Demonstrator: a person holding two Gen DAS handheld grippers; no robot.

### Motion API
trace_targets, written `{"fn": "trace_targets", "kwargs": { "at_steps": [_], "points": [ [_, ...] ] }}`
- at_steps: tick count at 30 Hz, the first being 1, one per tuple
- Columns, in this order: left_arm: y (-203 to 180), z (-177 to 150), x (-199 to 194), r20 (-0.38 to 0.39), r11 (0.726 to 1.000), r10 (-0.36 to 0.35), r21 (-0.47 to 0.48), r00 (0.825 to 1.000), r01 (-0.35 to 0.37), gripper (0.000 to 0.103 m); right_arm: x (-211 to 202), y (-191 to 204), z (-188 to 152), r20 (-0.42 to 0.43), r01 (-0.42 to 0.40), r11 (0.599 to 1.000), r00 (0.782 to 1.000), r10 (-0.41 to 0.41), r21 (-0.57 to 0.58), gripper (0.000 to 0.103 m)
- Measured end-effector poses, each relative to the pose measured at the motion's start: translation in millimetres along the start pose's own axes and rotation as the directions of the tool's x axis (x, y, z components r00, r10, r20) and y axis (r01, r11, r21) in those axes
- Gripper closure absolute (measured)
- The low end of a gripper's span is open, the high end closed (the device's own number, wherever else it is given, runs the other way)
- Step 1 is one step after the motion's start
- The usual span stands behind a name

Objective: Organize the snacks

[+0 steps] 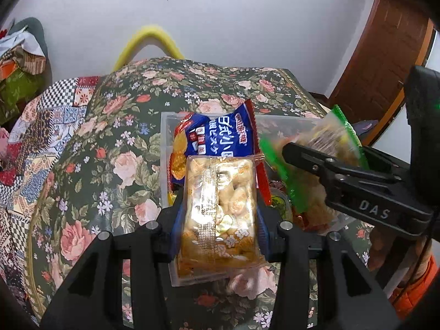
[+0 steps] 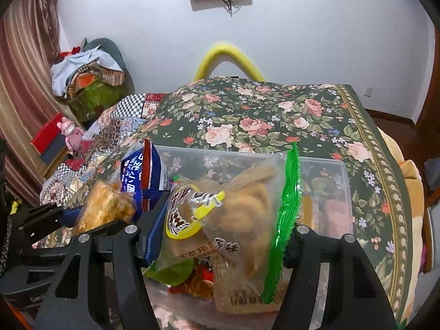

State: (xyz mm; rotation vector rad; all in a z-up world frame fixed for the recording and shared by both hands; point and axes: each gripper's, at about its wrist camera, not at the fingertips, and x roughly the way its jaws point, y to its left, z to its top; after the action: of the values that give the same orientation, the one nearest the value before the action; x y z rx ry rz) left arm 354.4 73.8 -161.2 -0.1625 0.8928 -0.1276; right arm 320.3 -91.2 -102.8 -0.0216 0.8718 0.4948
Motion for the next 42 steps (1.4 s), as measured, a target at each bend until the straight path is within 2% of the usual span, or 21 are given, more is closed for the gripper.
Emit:
{"fn": "trace_targets", "kwargs": {
  "at_steps": [2, 4, 8, 13, 17, 22, 26, 30, 35, 39, 42],
  "points": [
    [0.9, -0.1, -0.2, 0.005, 1.000, -0.009, -0.002, 1.000, 0.009, 0.058, -0.5, 0.6, 0.1, 0.003, 0.002, 1.000, 1.000, -0.002, -0.008, 0.039],
    [-0.6, 0.4, -0.6, 0.008, 1.000, -0.006, 0.006, 1.000, 0.006, 0.056, -4.6, -0.1, 0.4, 0.013, 0.010, 1.000, 1.000, -0.009, -0.008, 0.030],
    [-3.6, -0.4, -9.6, 0.034, 1.000, 0.014, 0.014, 0.999, -0.015, 0.042, -18.9, -2.8, 2.1, 0.038, 0.012, 1.000, 0.999, -0.012, -0.007, 0.026],
    [-9.5, 0.0, -37.6, 0.087, 0.999, 0.027, 0.019, 0.996, -0.029, 0.041, -48.4, -4.2, 1.0, 0.076, 0.013, 1.000, 0.997, -0.013, -0.005, 0.026],
    [-17.5, -0.8, -75.0, 0.156, 0.999, 0.041, 0.023, 0.987, -0.045, 0.041, -84.3, -3.5, -1.9, 0.130, 0.017, 1.000, 0.991, -0.017, 0.002, 0.026],
    [-37.9, -11.9, -145.2, 0.292, 0.996, 0.055, 0.049, 0.955, -0.073, 0.041, -144.3, 4.5, -11.5, 0.220, 0.020, 1.000, 0.975, -0.019, -0.006, 0.026],
    [-55.0, -26.0, -195.0, 0.387, 0.994, 0.066, 0.059, 0.920, -0.096, 0.041, -191.6, 14.1, -25.3, 0.293, 0.028, 0.999, 0.956, -0.021, -0.020, 0.026],
    [-74.6, -48.6, -241.9, 0.475, 0.992, 0.047, 0.078, 0.879, -0.095, 0.039, -229.6, 25.4, -41.0, 0.349, 0.027, 0.999, 0.937, -0.013, -0.034, 0.025],
    [-95.0, -76.4, -282.5, 0.554, 0.990, 0.019, 0.106, 0.832, -0.093, 0.025, -264.4, 36.4, -62.5, 0.414, 0.035, 0.998, 0.910, -0.012, -0.048, 0.016],
    [-104.4, -91.6, -297.5, 0.573, 0.990, 0.008, 0.114, 0.820, -0.089, 0.015, -281.6, 39.1, -74.2, 0.453, 0.039, 0.999, 0.891, -0.019, -0.035, 0.000],
    [-110.6, -101.3, -304.3, 0.592, 0.986, 0.022, 0.119, 0.806, -0.114, 0.008, -291.9, 39.7, -81.4, 0.469, 0.036, 0.999, 0.883, -0.016, -0.034, 0.000]
  ]
}}
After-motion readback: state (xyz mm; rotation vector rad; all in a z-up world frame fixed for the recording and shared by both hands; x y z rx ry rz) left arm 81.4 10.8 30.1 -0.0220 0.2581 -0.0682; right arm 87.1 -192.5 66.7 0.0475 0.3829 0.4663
